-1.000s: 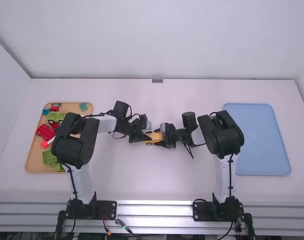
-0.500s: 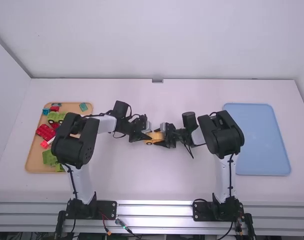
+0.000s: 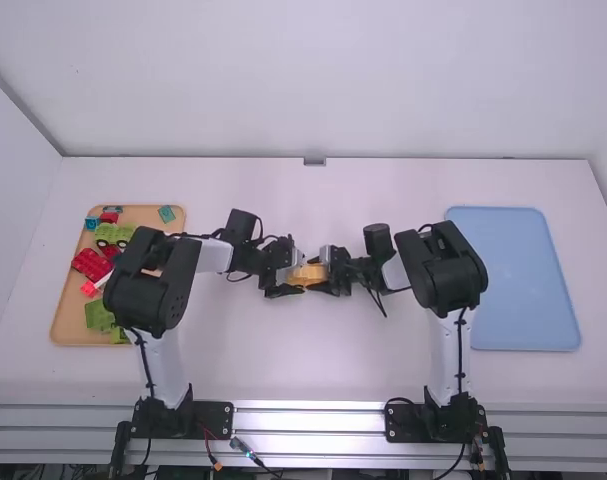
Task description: Assemble lego blocks to make yellow taxi
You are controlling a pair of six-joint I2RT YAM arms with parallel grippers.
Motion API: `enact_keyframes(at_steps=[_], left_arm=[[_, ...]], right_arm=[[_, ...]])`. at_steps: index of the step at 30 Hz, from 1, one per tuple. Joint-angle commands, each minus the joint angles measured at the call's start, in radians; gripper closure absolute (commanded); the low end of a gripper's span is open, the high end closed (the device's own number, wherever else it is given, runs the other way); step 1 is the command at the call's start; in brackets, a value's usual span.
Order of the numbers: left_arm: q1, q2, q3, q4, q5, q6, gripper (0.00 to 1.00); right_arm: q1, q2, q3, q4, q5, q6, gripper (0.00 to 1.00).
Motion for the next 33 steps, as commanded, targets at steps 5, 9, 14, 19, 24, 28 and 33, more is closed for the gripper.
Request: enact_keyframes(at_steps=[5,9,14,19,24,28,33], left_arm=[[0.023,-0.039,0.051,-0.059,0.017,-0.124,0.02],[0.025,-0.055,0.086,-0.108,0.055,-0.124,0.13],[0.021,-0.055,0.091,-0.119,0.074,-0.137,0.98],[0.014,-0.055,0.087,-0.122,-0.003,-0.206,0.98],[0.004,-0.055,0.045,-0.102,-0.036,-0.197,0.98],[0.008,-0.055,0.000,-0.088,-0.067,-0.194,0.98],[0.008,-0.055,-0.055,-0.056,-0.095,-0.201,0.98]], right_arm=[[0.005,0.017,-0.006,-0.005,0.013,0.003,0.60],[0.003,0.017,-0.007,-0.005,0.013,0.003,0.60],[0.006,0.017,-0.008,-0.005,0.013,0.002,0.60],[0.004,0.017,-0.006,-0.005,0.013,0.002,0.60],[0.005,0.017,-0.007,-0.005,0.013,0.003,0.60],[0.006,0.017,-0.005,-0.005,0.013,0.003,0.60],[0.006,0.017,0.006,-0.012,0.011,0.008,0.60]])
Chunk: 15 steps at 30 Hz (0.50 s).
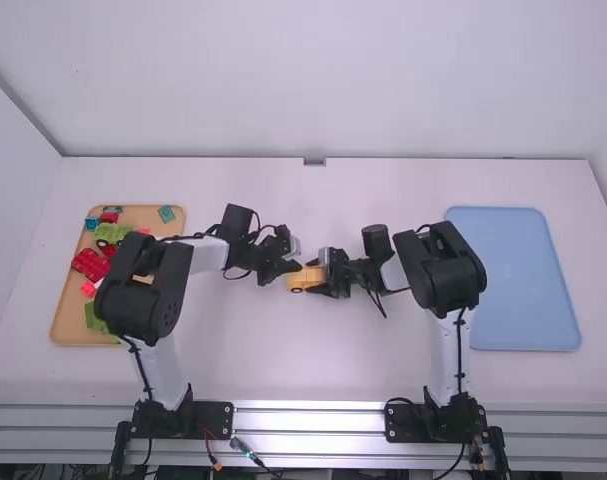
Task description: Assemble lego blocks to make yellow taxi
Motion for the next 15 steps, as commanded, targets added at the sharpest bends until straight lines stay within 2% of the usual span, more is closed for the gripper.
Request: enact_keyframes(at_steps=[1,9,15], left_arm=[[-0.001,0.006,-0.063,-0.014,-0.042,0.000,0.98],[-0.035,0.006,-0.101,0.058,-0.049,-0.004,0.98],[-0.035,0.006,-0.089,0.051,-0.049,-0.004,0.98]], right_arm=[[-0.001,0.017,0.010,-0.001,0.029,0.024,0.60],[-0.003,0.017,0.014,-0.002,0.028,0.028,0.60],[-0.003,0.017,0.013,-0.001,0.028,0.032,0.60]])
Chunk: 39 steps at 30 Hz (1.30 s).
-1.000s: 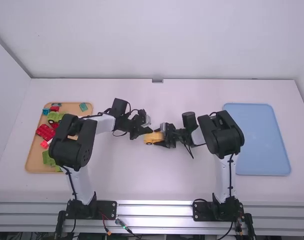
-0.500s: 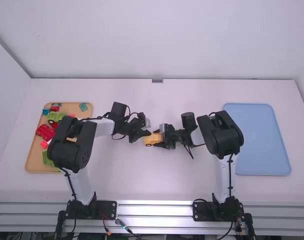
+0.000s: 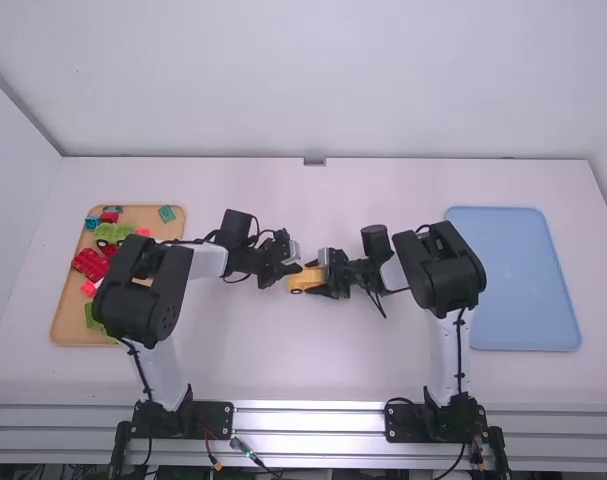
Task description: Assemble lego blocks to make yellow taxi
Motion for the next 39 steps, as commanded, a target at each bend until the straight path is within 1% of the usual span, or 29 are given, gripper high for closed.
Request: enact_keyframes(at_steps=[1,6,10,13,17,21,26,30,35,39], left_arm=[[-0.029,0.018,-0.029,-0.042,-0.045,-0.004,0.98],[-0.012,0.011,0.012,-0.042,-0.009,-0.007,0.98],[0.013,-0.024,0.051,-0.047,0.083,-0.007,0.98],[0.017,-0.034,0.072,-0.076,0.115,0.001,0.98],[0.013,-0.033,0.064,-0.129,0.109,0.005,0.98],[0.009,-0.031,0.034,-0.133,0.110,0.046,0.98],[0.010,-0.014,-0.010,-0.074,0.026,-0.010,0.98],[0.005,0.018,-0.013,-0.052,0.013,-0.011,0.98],[0.005,0.056,-0.013,-0.018,-0.072,-0.073,0.98],[0.005,0.072,-0.013,-0.050,-0.070,-0.043,0.98]], right_arm=[[-0.004,0.017,0.013,0.002,0.034,0.029,0.60],[-0.004,0.017,0.013,0.002,0.034,0.029,0.60],[-0.005,0.017,0.009,0.002,0.034,0.027,0.60],[-0.005,0.017,0.010,0.003,0.034,0.027,0.60],[-0.005,0.017,0.011,0.002,0.034,0.026,0.61],[-0.005,0.017,0.011,0.002,0.032,0.026,0.61],[-0.005,0.017,0.011,0.002,0.032,0.026,0.60],[-0.005,0.017,0.013,0.002,0.031,0.030,0.60],[-0.004,0.017,0.013,0.002,0.031,0.029,0.60],[-0.005,0.017,0.013,0.002,0.032,0.029,0.61]])
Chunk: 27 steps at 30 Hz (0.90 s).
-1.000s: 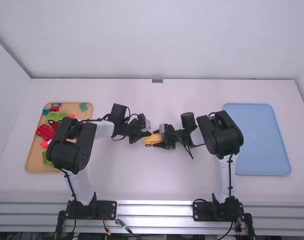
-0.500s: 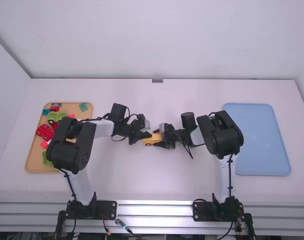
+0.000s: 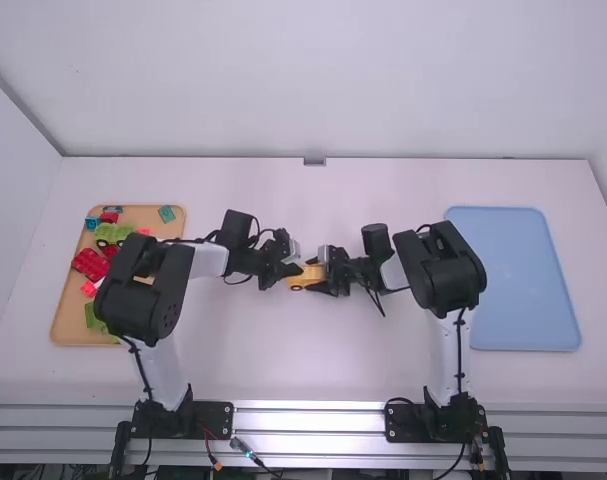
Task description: Assemble lego blocks to make yellow taxi
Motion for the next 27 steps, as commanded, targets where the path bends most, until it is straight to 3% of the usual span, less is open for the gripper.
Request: enact_keyframes(at_steps=[1,8,13,18,21,27], left_arm=[[-0.002,0.057,-0.021,-0.039,-0.105,0.008,0.98],[-0.018,0.057,0.014,-0.187,-0.311,0.026,0.98],[-0.021,0.057,0.006,-0.196,-0.229,0.076,0.98],[-0.036,0.057,0.007,-0.204,-0.309,0.024,0.98],[-0.030,0.055,0.018,-0.200,-0.243,0.063,0.98],[0.058,-0.025,0.074,-0.268,0.048,0.210,0.98]], right_arm=[[-0.003,0.017,0.006,-0.006,0.006,0.010,0.60],[-0.003,0.017,0.006,-0.005,0.009,0.008,0.60],[-0.003,0.017,0.006,-0.005,0.010,0.006,0.60],[-0.003,0.017,0.006,-0.005,0.009,0.006,0.61],[-0.003,0.017,0.006,-0.005,0.010,0.006,0.60],[-0.003,0.017,0.006,-0.002,0.015,0.006,0.60]])
